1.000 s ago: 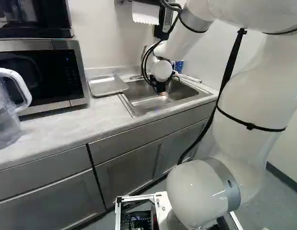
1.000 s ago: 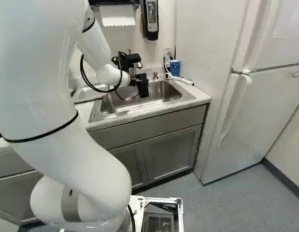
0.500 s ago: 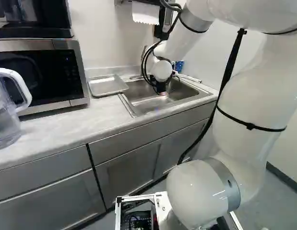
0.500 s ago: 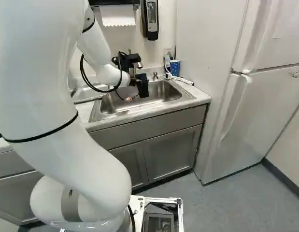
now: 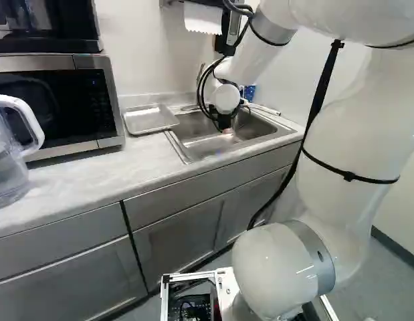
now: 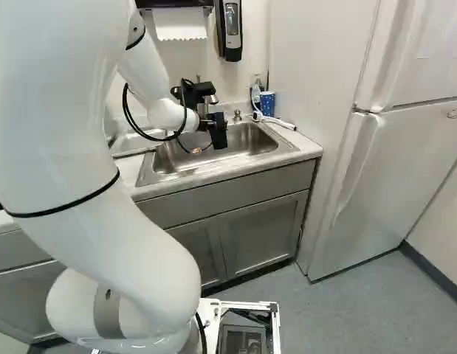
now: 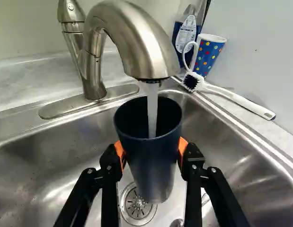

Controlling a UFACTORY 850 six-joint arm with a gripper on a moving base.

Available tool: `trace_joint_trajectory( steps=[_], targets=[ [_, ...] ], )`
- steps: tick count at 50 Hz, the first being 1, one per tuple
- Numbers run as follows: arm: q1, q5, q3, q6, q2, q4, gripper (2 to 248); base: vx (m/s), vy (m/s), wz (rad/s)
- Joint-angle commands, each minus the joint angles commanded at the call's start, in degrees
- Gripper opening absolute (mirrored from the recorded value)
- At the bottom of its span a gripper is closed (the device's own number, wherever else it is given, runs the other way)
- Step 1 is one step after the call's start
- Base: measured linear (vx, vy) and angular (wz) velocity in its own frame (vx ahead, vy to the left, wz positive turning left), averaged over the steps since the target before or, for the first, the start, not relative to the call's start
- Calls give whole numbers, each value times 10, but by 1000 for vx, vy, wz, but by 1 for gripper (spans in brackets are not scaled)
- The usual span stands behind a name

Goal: Rinse the cup and place it in the tray

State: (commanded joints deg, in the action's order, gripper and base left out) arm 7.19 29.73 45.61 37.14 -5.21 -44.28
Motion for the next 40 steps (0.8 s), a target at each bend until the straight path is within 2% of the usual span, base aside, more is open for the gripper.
trace_joint_trajectory(
  steps=[40],
  targets=[
    [0, 0, 0, 0, 0, 0, 124, 0, 0, 0]
  ],
)
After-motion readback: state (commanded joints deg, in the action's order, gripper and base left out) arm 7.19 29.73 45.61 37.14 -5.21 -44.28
